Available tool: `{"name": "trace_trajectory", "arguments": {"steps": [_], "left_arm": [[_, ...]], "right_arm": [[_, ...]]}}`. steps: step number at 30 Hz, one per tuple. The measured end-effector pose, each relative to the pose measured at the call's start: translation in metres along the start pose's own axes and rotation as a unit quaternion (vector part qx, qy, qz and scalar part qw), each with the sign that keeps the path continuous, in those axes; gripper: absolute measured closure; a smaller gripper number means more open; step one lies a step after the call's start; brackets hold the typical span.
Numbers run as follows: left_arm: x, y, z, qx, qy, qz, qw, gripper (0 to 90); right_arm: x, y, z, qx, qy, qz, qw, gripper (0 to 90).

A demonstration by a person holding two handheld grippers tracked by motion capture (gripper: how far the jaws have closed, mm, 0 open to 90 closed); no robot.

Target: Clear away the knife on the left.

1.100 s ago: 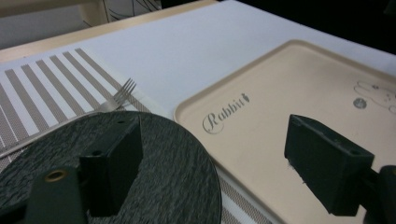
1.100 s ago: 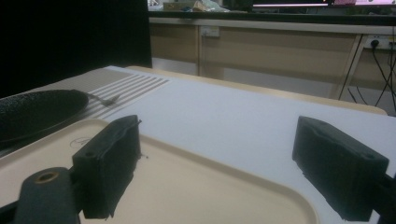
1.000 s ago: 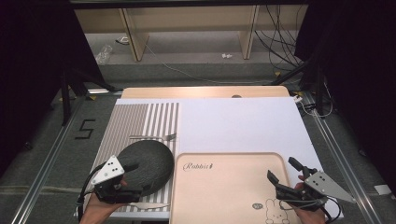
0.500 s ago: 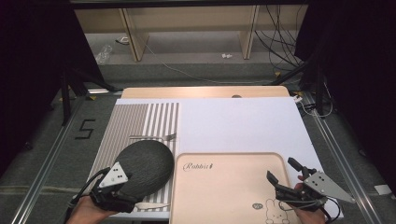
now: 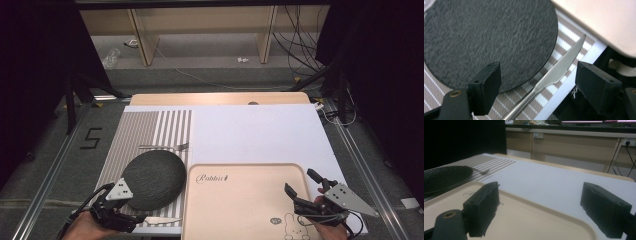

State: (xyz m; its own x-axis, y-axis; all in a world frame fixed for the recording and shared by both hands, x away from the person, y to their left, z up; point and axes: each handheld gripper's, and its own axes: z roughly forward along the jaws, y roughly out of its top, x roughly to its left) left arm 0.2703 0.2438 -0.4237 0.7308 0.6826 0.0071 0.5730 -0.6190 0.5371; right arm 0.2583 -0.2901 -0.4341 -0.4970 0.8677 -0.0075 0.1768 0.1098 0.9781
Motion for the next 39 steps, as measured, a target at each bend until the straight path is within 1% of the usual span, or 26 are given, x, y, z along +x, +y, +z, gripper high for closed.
{"name": "trace_trajectory", "arguments": {"steps": [2,3,4,9,13,16,17,20,22,25,31,33,36,39], "left_arm": [[0.002,-0.001,0.0,0.013,0.001,0.0,0.9999,21.3],[0.003,-0.003,0.001,0.024,0.002,0.0,0.9997,21.5],[0.003,-0.003,0.001,0.024,0.002,0.0,0.9997,21.7],[0.007,-0.007,0.001,0.047,0.002,-0.006,0.9989,23.0],[0.007,-0.011,0.005,0.064,0.006,-0.009,0.9979,23.2],[0.007,-0.014,0.009,0.082,0.009,-0.006,0.9965,23.3],[0.007,-0.015,0.01,0.086,0.01,-0.006,0.9962,23.3],[0.009,-0.017,0.012,0.094,0.004,-0.012,0.9955,23.8],[0.01,-0.017,0.014,0.103,0.002,-0.013,0.9946,24.5],[0.012,-0.017,0.018,0.118,-0.006,-0.012,0.993,27.0],[0.015,-0.016,0.026,0.147,0.001,-0.005,0.9891,30.5],[0.014,-0.015,0.028,0.156,-0.002,-0.001,0.9878,31.4],[0.014,-0.015,0.03,0.163,0.002,0.006,0.9867,33.2],[0.015,-0.014,0.031,0.165,0.0,0.01,0.9862,36.8]], "right_arm": [[0.0,0.0,0.0,-0.001,0.0,0.001,1.0,16.3],[0.0,-0.001,0.001,0.0,0.001,0.001,1.0,16.3],[0.0,-0.001,0.001,0.0,0.001,0.001,1.0,16.3],[-0.001,-0.001,0.001,0.0,0.001,0.0,1.0,16.3],[0.0,0.0,0.001,0.001,0.001,0.0,1.0,16.2],[0.0,-0.001,0.001,0.002,0.001,0.0,1.0,16.3],[0.0,-0.001,0.001,0.002,0.001,0.0,1.0,16.3],[0.0,-0.001,0.002,0.003,0.002,-0.002,1.0,16.3],[0.001,-0.001,0.002,0.003,0.001,-0.003,1.0,16.3],[0.0,-0.001,0.002,0.003,0.002,-0.003,1.0,16.3],[0.0,-0.002,0.003,0.002,0.003,-0.002,1.0,16.4],[0.0,-0.002,0.002,0.004,0.002,-0.003,1.0,16.5],[0.0,-0.002,0.002,0.006,0.001,-0.003,1.0,16.5],[0.001,-0.002,0.003,0.005,0.002,-0.003,1.0,16.5]]}}
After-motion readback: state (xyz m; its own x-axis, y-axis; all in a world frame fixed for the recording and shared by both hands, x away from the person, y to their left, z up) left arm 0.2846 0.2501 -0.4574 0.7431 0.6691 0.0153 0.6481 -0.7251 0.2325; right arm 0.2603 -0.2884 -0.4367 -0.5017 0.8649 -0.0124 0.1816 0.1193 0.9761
